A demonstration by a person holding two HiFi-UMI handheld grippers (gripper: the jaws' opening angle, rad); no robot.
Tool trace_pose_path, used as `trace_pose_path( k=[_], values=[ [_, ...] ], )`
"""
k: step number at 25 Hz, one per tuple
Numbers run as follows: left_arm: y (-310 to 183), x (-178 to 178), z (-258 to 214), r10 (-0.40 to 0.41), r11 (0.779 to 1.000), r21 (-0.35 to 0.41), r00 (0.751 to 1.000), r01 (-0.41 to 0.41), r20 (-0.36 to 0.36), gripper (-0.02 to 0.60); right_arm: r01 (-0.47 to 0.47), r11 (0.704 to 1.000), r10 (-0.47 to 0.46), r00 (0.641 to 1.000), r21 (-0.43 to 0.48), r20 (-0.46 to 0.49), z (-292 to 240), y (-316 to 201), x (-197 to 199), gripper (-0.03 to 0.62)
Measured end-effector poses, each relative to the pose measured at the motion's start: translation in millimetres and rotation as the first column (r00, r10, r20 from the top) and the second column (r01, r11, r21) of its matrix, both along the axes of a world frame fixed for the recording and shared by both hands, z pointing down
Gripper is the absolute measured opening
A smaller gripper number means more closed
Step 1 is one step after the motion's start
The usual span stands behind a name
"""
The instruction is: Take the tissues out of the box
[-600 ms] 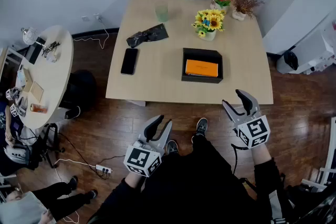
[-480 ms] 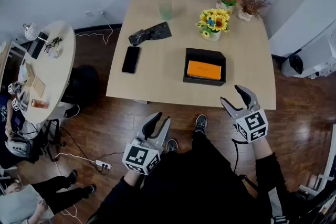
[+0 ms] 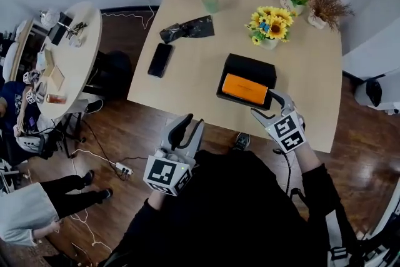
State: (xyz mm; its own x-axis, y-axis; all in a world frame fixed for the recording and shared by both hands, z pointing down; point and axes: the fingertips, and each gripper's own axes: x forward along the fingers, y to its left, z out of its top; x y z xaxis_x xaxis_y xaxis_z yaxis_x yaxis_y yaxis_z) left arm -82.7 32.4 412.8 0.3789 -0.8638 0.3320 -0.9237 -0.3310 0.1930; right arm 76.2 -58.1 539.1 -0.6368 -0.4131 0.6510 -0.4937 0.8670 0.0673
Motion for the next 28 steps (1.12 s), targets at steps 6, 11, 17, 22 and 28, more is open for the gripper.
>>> trace_pose_path(
  k=[6, 11, 17, 22, 28],
  values=[
    [-18, 12, 8, 0.028, 0.999, -0.028, 0.999, -0.028, 0.020, 0.097, 0.040, 0.998, -0.042, 0.998, -0.041, -0.040, 24, -20, 2, 0.341],
    [-33, 2, 7, 0.057, 0.998, -0.017, 0.998, -0.057, 0.000, 0.097, 0.125, 0.988, -0.138, 0.978, -0.090, -0.159, 47, -27, -2, 0.364],
    [-43, -25, 10, 0.027, 0.999, -0.029, 0.998, -0.029, -0.056, 0.097, 0.155, 0.961, -0.199, 0.963, -0.231, -0.182, 55, -29, -3, 0.388],
    [-45, -43, 17, 0.007, 0.999, -0.037, 0.996, -0.010, -0.085, 0.097, 0.195, 0.941, -0.260, 0.939, -0.275, -0.226, 54, -33, -8, 0.356],
    [-43, -59, 22, -0.014, 0.999, -0.047, 0.995, 0.010, -0.095, 0.097, 0.209, 0.911, -0.307, 0.919, -0.357, -0.246, 63, -37, -13, 0.359]
  ],
)
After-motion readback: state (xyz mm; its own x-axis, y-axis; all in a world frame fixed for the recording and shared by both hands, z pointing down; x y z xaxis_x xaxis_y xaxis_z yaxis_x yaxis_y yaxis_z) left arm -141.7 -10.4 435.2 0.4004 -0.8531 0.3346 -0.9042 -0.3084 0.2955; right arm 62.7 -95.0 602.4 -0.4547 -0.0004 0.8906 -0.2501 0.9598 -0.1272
